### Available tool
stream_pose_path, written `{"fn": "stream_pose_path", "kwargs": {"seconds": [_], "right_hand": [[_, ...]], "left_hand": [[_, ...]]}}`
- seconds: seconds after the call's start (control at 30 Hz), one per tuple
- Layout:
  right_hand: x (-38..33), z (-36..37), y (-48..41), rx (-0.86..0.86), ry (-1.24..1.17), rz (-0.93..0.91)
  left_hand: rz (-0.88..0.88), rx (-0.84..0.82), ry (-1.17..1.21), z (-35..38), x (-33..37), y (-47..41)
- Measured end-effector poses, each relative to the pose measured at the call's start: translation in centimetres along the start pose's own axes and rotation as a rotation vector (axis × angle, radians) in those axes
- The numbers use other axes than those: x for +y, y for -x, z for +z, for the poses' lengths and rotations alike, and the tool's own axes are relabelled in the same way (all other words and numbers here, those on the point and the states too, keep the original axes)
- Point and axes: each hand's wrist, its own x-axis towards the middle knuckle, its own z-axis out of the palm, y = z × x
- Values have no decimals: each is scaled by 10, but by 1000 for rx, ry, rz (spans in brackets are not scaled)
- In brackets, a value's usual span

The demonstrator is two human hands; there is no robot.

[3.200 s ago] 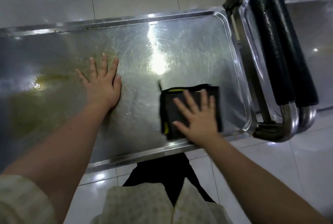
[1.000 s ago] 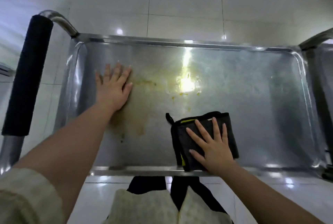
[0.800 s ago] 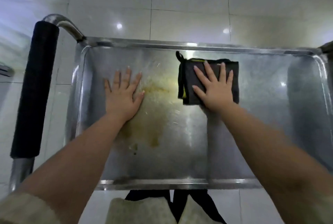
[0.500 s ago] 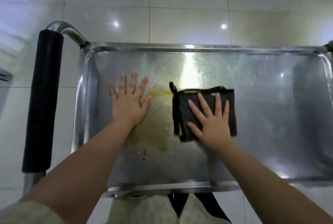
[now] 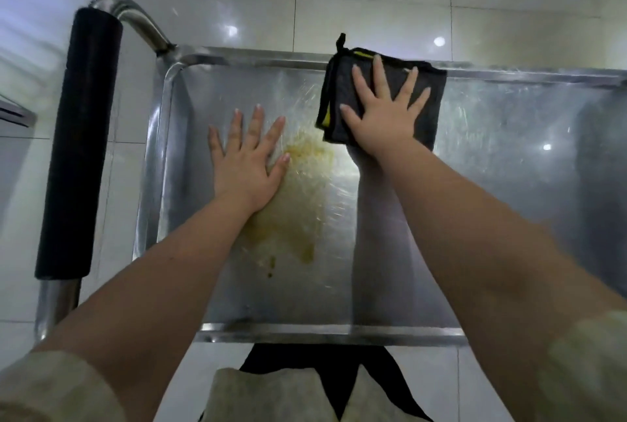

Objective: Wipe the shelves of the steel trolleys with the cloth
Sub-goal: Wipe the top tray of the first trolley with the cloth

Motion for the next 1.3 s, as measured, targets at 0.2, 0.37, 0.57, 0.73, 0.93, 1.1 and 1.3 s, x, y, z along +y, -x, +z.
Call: {"fn": "stream_pose_path", "kwargs": {"seconds": [0.2,0.37,0.57,0.73,0.93,1.1,1.3], "right_hand": [[6,5,14,35,50,-193],[166,-3,49,59,-41,236],[149,-4,51,45,-134,438],[-32,15,36,35,-19,-135],[27,15,48,62,9,-144],[130,19,96,65,-129,357],[-20,50,131,50,-49,-33]], "left_hand": [[1,22,16,-1,2,1],[-14,16,1,-1,4,-2],[-12,18,2,-1,3,0],[-25,4,-29,-3,4,0],[-21,2,-6,-3,6,0],[-23,-9,-12,-1,4,-1],[-26,-12,22,-4,1,1]]}}
